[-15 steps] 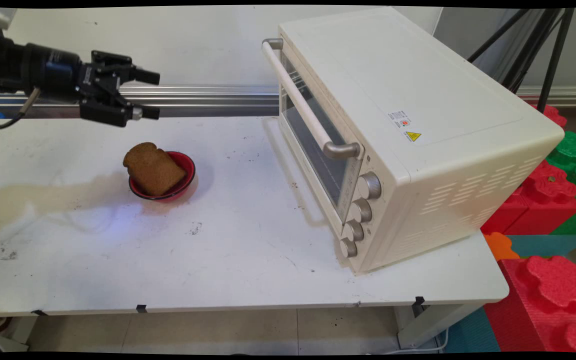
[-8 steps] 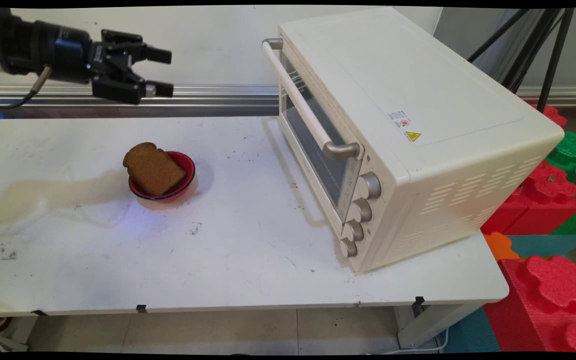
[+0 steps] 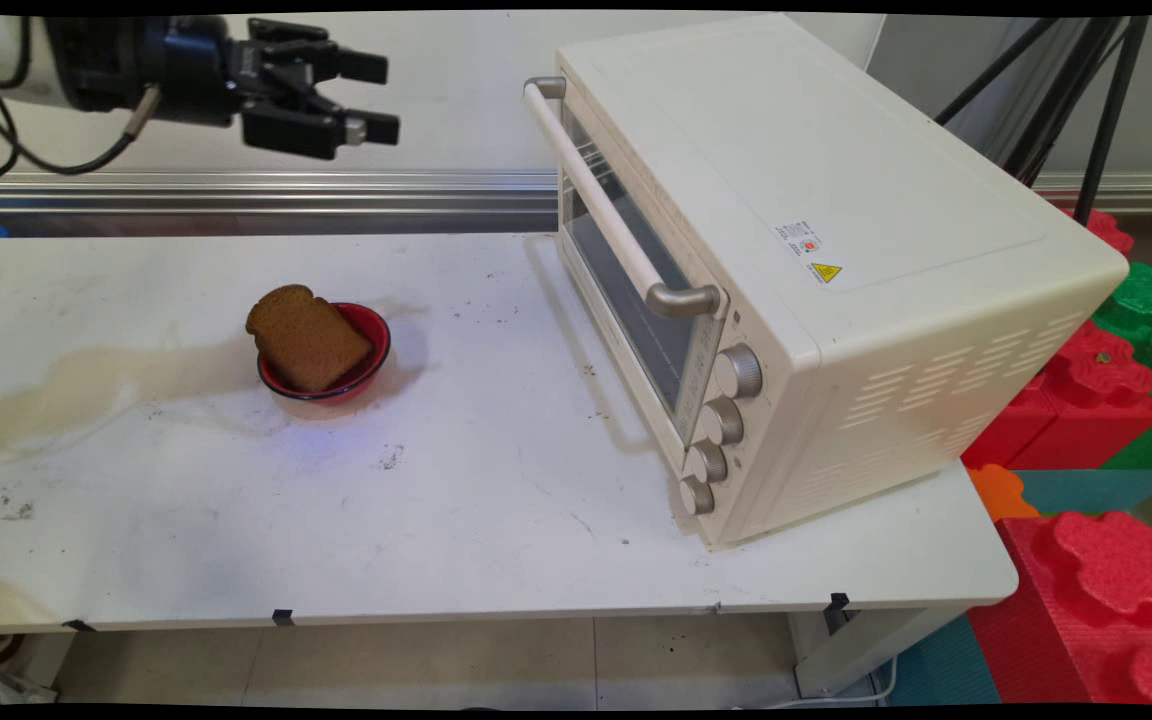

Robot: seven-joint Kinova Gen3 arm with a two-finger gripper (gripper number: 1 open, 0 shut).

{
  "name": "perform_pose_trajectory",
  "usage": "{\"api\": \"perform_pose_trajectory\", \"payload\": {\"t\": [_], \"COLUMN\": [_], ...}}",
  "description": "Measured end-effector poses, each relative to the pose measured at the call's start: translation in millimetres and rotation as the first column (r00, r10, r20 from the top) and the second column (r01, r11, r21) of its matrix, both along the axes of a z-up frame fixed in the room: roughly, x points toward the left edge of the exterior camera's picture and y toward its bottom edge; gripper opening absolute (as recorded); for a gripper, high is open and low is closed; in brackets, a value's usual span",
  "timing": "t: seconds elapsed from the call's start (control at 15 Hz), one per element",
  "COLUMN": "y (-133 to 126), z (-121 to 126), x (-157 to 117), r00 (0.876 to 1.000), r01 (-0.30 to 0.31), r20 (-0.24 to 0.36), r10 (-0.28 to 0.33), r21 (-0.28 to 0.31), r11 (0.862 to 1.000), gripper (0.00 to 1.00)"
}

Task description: Open the oven

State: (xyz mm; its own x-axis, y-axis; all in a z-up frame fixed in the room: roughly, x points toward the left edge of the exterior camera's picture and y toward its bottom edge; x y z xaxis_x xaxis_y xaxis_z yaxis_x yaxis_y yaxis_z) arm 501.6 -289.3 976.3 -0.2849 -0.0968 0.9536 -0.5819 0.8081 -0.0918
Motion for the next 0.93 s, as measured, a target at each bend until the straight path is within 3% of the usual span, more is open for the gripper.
{"api": "perform_pose_trajectory", "payload": {"t": [0.4,0.93], "y": [-31,-70], "z": [2,-10], "x": [-34,-78], "r00": [1.0,1.0], "r01": [-0.011,-0.016], "r20": [-0.018,0.014], "r10": [0.011,0.016], "r21": [0.001,0.015], "r11": [1.0,1.0], "gripper": [1.0,1.0]}}
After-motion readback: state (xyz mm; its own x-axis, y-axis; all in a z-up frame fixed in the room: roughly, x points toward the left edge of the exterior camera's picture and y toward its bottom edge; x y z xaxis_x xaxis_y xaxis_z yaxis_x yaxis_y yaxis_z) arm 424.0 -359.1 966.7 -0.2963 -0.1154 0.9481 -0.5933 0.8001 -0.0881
